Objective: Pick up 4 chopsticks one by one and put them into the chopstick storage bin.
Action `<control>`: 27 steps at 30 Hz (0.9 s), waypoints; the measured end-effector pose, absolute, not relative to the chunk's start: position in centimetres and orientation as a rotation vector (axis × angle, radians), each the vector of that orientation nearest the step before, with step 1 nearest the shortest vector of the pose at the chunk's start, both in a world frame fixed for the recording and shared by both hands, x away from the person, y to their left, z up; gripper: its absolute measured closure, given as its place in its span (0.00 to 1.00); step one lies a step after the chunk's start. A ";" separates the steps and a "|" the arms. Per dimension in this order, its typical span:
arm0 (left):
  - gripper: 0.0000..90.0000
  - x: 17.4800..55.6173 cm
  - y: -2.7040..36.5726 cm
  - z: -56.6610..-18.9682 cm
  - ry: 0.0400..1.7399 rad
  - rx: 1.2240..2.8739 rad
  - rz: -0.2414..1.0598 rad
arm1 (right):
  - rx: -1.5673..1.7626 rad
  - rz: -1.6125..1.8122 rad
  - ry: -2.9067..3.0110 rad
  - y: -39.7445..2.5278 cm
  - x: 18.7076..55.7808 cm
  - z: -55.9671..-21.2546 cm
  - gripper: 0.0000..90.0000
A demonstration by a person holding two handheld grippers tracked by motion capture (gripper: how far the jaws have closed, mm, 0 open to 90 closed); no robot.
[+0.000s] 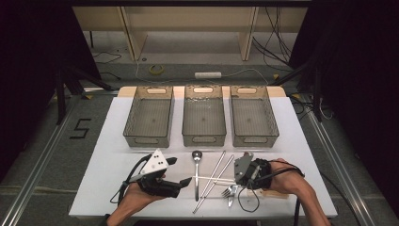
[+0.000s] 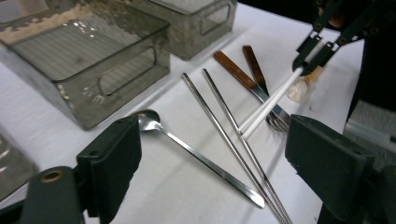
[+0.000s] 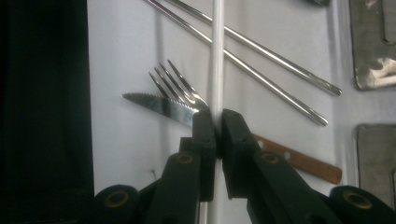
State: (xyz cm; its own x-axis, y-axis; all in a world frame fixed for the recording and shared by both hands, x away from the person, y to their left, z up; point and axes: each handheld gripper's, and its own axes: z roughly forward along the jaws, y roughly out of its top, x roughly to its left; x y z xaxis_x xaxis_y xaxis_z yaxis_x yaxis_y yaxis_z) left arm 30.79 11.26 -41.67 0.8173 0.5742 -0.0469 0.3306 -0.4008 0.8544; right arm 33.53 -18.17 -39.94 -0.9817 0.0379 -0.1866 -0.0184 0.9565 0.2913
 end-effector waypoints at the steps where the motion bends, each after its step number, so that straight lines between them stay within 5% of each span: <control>1: 0.21 30.8 11.0 -41.7 0.655 2.045 0.310 | 0.004 0.435 2.916 -17.9 33.5 -40.0 0.95; 12: 0.30 30.3 8.5 -42.4 0.527 2.216 0.321 | -0.079 0.440 2.908 -15.6 32.8 -39.7 0.95; 27: 0.63 29.9 8.1 -43.0 0.417 2.325 0.290 | -0.151 0.412 2.902 -13.3 31.8 -39.7 0.95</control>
State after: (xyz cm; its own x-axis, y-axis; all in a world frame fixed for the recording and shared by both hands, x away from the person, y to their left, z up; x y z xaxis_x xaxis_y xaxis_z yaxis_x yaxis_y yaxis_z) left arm 29.89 8.13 -43.04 0.9213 0.3796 0.0844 0.2111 -0.6704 0.7114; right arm 31.81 -13.32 -39.74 -0.9734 -0.0720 -0.2174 -0.1296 0.9558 0.2638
